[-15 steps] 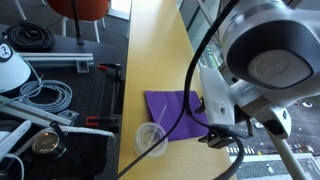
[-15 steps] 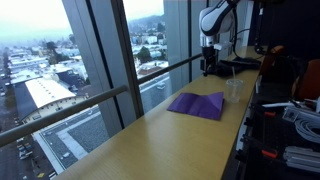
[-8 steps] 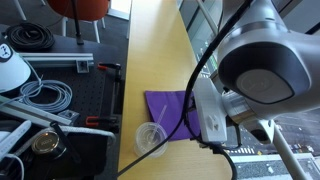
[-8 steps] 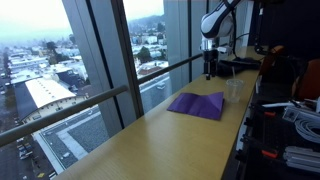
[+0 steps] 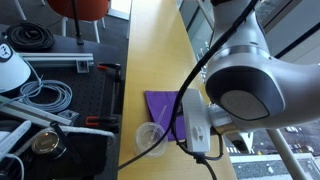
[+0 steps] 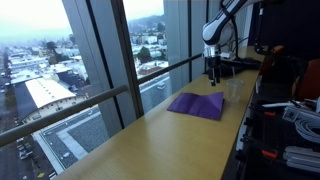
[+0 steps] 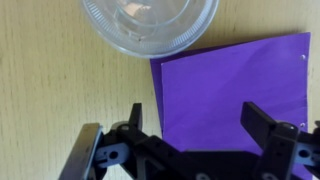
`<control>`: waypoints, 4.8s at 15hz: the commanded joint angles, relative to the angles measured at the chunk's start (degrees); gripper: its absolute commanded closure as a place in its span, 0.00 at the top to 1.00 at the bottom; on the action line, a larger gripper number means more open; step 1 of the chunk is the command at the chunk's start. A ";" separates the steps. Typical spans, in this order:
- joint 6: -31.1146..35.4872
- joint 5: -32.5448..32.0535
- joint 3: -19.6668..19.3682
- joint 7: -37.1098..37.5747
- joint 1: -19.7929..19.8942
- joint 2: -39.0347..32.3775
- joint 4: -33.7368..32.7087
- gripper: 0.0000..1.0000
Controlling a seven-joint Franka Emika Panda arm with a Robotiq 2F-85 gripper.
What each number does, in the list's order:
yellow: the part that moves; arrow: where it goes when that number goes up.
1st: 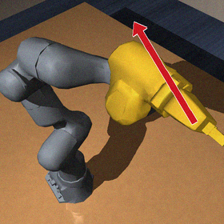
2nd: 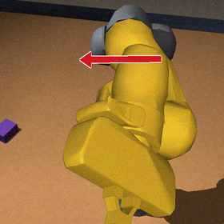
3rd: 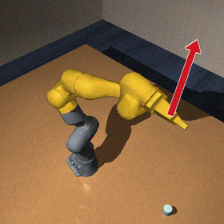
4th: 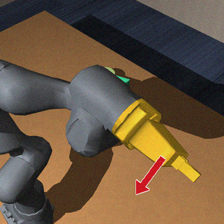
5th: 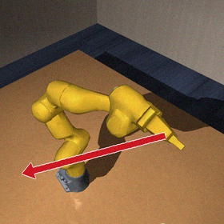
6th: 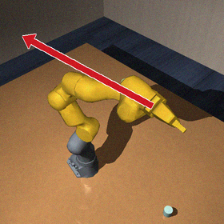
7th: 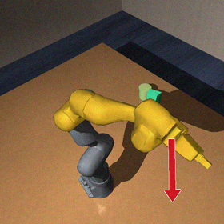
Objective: Open the folder
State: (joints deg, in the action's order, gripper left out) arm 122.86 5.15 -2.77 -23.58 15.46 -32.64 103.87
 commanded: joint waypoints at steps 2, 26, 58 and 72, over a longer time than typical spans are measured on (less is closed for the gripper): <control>-1.69 0.77 0.72 -1.34 1.15 -1.84 -1.34 1.00; -10.58 4.00 2.83 -0.47 2.45 -12.85 -14.46 1.00; -7.58 1.32 2.01 0.78 -0.28 -7.35 -8.11 0.00; 2.38 -12.58 0.45 10.90 -9.87 16.07 12.68 0.00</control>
State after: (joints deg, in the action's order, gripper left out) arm 121.27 -4.21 -1.94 -17.06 8.96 -24.40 107.99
